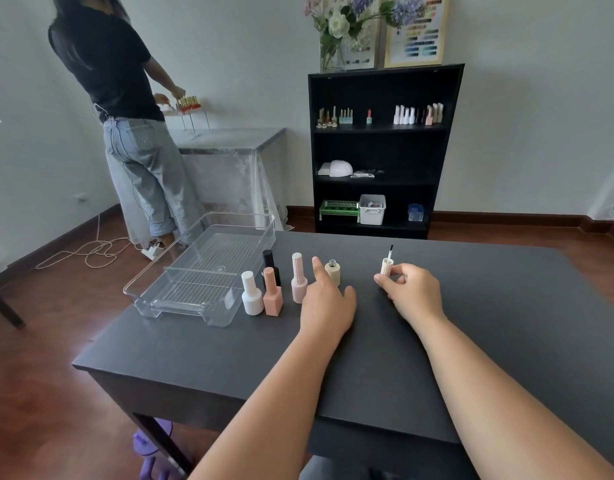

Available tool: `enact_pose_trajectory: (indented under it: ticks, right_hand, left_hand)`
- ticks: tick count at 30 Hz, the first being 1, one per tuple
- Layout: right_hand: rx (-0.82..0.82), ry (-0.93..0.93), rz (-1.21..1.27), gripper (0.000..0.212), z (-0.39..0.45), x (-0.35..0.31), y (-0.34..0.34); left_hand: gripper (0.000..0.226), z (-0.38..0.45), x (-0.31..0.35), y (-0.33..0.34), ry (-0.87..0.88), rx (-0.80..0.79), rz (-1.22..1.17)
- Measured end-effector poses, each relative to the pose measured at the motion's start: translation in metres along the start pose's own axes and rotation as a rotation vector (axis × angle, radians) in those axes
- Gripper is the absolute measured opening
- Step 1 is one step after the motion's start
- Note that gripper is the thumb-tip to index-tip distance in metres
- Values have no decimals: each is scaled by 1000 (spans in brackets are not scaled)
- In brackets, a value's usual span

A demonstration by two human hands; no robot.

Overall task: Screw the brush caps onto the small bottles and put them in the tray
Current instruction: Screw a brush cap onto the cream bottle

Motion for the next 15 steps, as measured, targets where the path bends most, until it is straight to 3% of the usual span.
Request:
enact_pose_trajectory:
  ticks: [7,12,15]
  right_hand:
    - [-2,-42,11,13,-2,0,-1]
    - [-27,-63,28,12,-2,2,1]
    - [-37,-72,35,12,-1,3,1]
  left_hand:
    - [75,19,-2,8,-79,-20,-43]
    - [36,20,-3,7,-35,44,-70]
    - [30,17,-2,8,1,65,-69]
Point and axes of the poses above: each hand's wrist, its own z-axis towards the middle knuckle, its own y-axis out of the palm, x = y × z, the point moved 5 cm from there along z, towards the middle knuckle, and after that the axes turned 10 degrees about y, right-handed, at the moved point
